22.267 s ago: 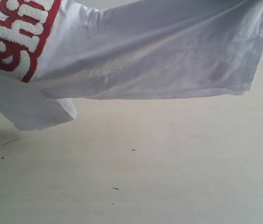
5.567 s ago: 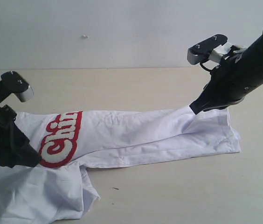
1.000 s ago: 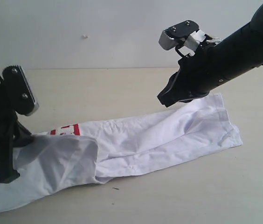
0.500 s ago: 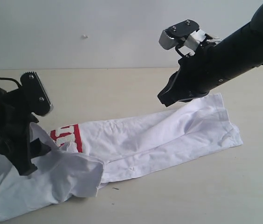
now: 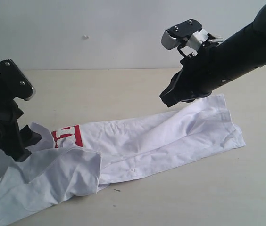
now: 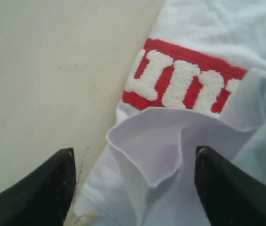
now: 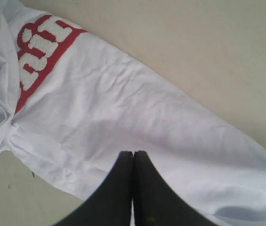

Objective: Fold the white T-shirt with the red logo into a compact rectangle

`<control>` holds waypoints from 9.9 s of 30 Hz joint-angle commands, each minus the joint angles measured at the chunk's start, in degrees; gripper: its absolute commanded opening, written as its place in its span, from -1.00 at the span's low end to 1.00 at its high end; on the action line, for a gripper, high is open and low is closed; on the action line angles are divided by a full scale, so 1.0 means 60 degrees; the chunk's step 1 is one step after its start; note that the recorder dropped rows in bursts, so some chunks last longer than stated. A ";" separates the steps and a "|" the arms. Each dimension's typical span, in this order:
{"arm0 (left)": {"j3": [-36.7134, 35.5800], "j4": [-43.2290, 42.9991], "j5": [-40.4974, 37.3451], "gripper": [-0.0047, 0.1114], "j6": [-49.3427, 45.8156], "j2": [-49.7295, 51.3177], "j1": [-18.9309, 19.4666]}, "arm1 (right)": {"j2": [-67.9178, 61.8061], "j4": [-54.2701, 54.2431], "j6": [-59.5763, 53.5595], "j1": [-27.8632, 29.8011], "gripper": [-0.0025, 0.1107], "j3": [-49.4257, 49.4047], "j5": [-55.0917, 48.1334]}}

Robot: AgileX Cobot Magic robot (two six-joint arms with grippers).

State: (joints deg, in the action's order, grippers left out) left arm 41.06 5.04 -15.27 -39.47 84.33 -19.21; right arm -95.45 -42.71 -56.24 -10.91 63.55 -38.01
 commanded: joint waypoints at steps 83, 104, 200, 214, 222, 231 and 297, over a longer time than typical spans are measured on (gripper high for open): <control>0.1846 0.0066 -0.0221 -0.90 -0.0594 0.0954 0.0540 | -0.1359 0.9343 0.7475 -0.0009 -0.96 0.1287 0.1137; 0.1753 0.3547 -0.1500 -0.90 -0.2094 -0.0101 0.0522 | -0.2993 0.8642 0.6801 0.0432 -0.96 0.1171 -0.1744; 0.2986 0.3814 0.1722 -0.86 -0.3553 0.4548 -0.0801 | -0.2009 0.8160 0.6432 0.0435 -0.96 0.0055 0.0670; 0.3059 0.3965 0.0219 -0.28 -0.3553 0.3611 -0.0801 | -0.2892 0.8233 0.6642 0.0435 -0.96 0.0055 0.0132; 0.3059 0.3965 -0.0450 -0.28 -0.3633 0.1931 -0.0782 | -0.2514 0.8233 0.6660 0.0435 -0.96 0.0055 0.0132; 0.2628 0.3695 -0.1065 -0.29 -0.3633 0.2400 -0.0782 | -0.2503 0.8196 0.6642 0.0435 -0.96 0.0055 0.0115; 0.7801 0.8411 -0.7592 0.11 -0.2249 0.7494 0.6519 | -0.1202 0.6897 0.5694 0.0435 -0.96 0.0055 0.0087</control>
State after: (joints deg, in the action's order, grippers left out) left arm 87.26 53.75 -60.39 -50.92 129.51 19.80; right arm -103.19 -1.37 -21.65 -8.50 63.57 -36.98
